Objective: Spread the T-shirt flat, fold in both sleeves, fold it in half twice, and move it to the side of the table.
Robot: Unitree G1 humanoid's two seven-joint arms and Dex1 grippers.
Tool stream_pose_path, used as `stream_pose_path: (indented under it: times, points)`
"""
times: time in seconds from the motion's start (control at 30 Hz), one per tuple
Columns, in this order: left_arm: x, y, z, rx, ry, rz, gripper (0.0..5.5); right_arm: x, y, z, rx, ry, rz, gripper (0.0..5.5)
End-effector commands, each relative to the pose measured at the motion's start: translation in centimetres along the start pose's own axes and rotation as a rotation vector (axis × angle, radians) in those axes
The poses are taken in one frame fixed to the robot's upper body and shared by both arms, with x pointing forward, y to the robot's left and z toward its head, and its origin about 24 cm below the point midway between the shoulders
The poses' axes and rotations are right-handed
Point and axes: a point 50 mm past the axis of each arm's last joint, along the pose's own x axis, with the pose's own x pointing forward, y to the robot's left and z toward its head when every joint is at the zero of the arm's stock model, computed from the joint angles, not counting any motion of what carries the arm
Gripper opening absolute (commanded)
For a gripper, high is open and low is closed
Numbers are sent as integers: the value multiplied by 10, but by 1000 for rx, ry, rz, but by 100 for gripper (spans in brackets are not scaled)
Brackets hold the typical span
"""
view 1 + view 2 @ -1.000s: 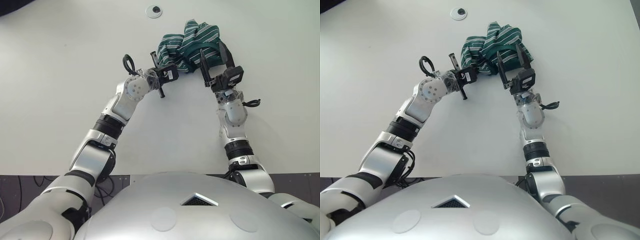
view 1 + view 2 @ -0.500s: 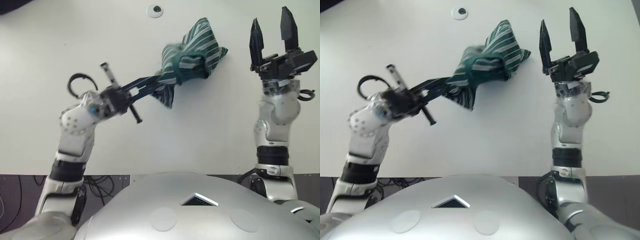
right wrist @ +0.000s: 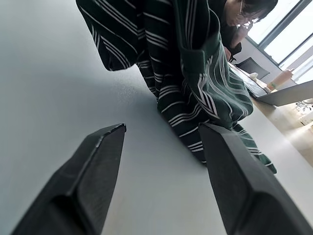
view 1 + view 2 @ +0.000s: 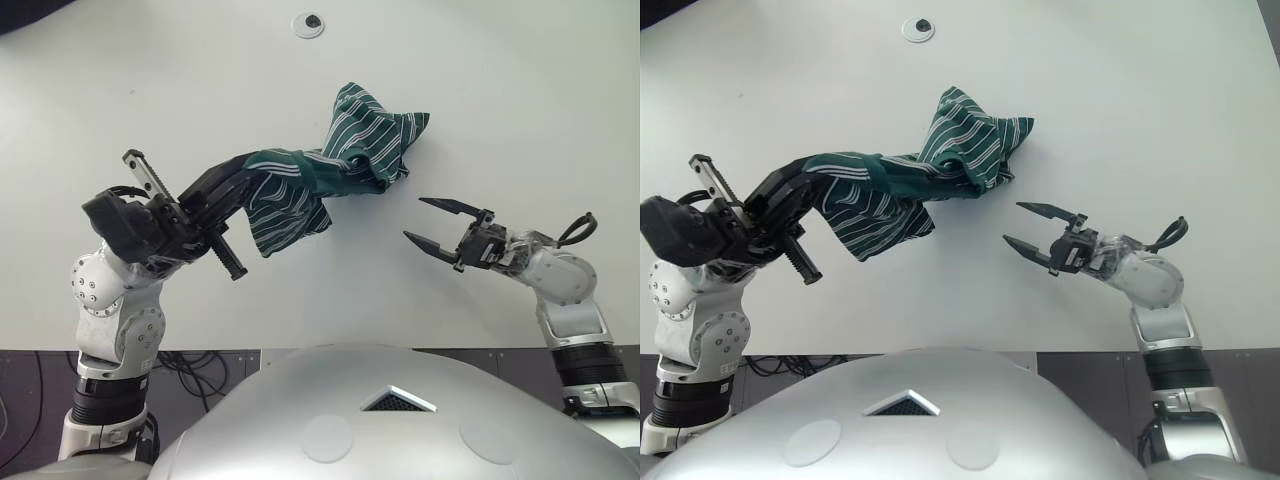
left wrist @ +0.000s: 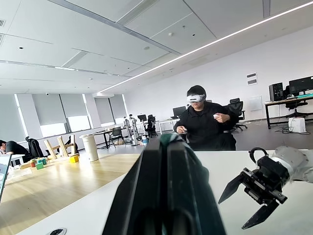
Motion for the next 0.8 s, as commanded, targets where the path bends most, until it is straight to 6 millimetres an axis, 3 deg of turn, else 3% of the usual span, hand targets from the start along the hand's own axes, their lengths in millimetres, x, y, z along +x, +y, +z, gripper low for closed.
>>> stream_pose_path:
  times: [0.03,0.37,0.8]
  points:
    - [0,-5,1,-10,27,-21,3,21,-11,8,-106,-76,-87,277]
    - [-2,-10,0,-8,36,-31,3,46,-18,4,-203,-64,-82,277]
    - [2,-12,-2,-23,29,-43,0,59,-20,-3,-273,-61,-75,60]
